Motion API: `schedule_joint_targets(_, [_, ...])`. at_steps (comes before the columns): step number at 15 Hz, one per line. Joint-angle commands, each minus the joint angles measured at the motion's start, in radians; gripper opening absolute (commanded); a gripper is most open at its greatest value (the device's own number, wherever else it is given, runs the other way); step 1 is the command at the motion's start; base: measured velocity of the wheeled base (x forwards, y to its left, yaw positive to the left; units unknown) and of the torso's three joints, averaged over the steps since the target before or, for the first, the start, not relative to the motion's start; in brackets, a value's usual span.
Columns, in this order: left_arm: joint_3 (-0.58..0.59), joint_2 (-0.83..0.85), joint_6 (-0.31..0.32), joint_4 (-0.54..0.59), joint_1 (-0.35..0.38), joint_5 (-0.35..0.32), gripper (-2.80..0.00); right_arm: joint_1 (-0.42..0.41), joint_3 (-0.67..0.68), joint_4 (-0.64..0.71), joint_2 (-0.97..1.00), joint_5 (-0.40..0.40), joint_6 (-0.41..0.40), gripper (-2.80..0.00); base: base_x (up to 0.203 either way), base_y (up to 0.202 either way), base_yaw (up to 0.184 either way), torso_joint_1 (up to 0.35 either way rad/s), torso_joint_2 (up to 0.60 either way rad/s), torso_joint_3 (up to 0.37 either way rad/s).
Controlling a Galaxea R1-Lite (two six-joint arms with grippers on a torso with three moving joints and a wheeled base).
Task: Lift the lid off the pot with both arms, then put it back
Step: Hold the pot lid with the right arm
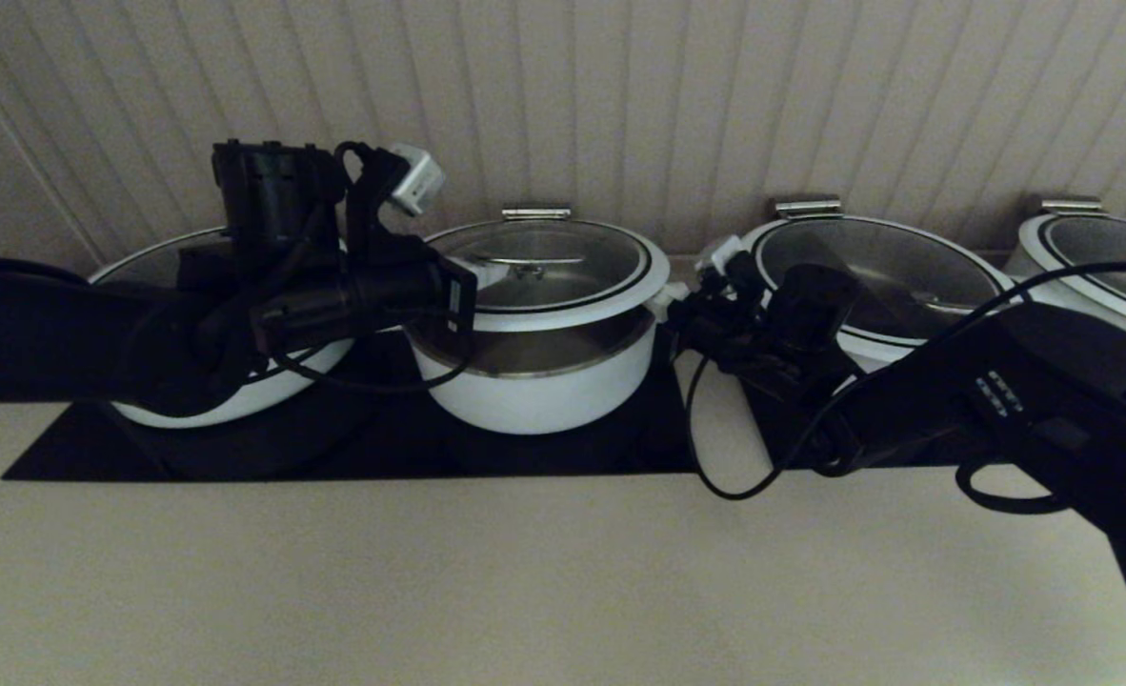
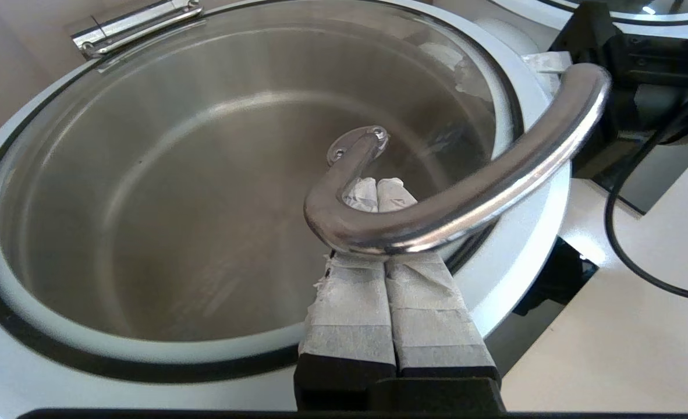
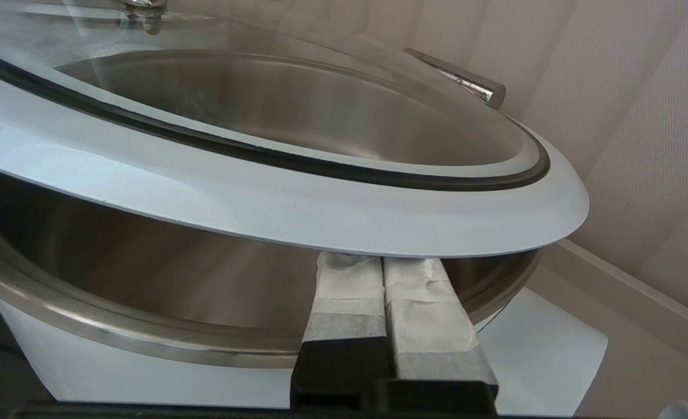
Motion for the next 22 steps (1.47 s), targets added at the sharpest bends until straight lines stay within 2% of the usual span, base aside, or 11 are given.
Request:
schedule_joint_targets(1, [0.013,-0.024,0.005,0.000,0.002,-0.002,-2.80,0.000,0.002,-0.011,-0.006,0.003,-0.002,-2.80,0.000,0.000,0.000,0.000,0.00,0.000])
schedule_joint_targets(9, [0.166,-0.139,0.027,0.019,0.022,-0.002,-2.80,-0.001,0.002,-0.014,-0.013,0.003,-0.009,-2.80,0.000,0.000,0.000,0.000,0.00,0.000])
schedule_joint_targets(14, [0.220,-0.211,0.026,0.020,0.033,-0.002,-2.80,0.000,0.002,-0.015,-0.013,0.003,-0.009,-2.80,0.000,0.000,0.000,0.000,0.00,0.000])
schedule_joint_targets(22, [0.422,-0.339,0.027,0.009,0.032,-0.007,-2.80,-0.001,0.002,-0.014,-0.009,0.003,-0.009,-2.80,0.000,0.000,0.000,0.000,0.00,0.000])
